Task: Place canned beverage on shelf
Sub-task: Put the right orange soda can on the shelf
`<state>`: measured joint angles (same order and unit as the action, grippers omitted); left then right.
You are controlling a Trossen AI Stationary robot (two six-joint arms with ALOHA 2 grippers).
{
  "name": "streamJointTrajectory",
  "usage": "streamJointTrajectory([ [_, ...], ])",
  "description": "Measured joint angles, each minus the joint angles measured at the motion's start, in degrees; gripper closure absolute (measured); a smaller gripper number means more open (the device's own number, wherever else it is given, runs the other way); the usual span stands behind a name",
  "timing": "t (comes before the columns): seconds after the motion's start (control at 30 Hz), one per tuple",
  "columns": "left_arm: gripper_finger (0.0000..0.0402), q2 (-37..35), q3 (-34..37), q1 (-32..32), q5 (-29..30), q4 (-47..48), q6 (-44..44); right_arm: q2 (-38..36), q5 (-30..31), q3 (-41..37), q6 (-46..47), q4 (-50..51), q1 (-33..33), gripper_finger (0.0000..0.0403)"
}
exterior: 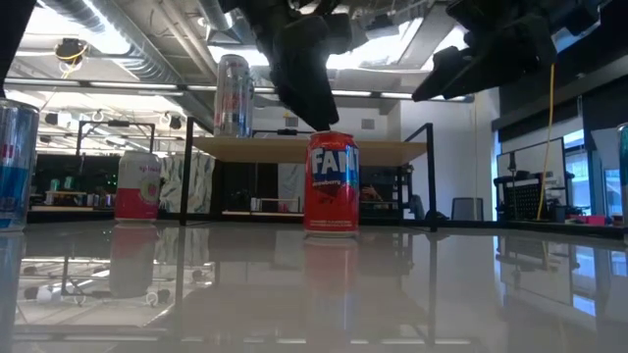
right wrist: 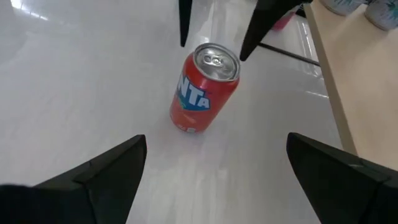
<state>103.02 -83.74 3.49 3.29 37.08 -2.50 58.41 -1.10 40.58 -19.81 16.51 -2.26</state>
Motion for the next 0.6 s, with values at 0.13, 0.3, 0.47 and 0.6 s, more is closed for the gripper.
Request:
streamJointTrajectory([
  [0.13,0.0101,-0.1,0.0,0.0,2.1,-0.3,2.0,0.0,0.0,0.0,0.0,-0.8,0.0,0.0022],
  [0.3,0.0101,0.0,0.0,0.0,1.6,-0.8,3.3,0.0,0.0,0.0,0.4,-2.9,0.0,0.0022],
  [0.47,0.0101,1.2,0.4,0.3,1.5,-2.2,3.3,0.0,0.0,0.0,2.2,-3.0,0.0,0.0022],
  [0.6,0.0101,1.8,0.3,0.3,0.2,-2.6,3.6,0.0,0.0,0.0,3.8,-3.0,0.0,0.0022],
])
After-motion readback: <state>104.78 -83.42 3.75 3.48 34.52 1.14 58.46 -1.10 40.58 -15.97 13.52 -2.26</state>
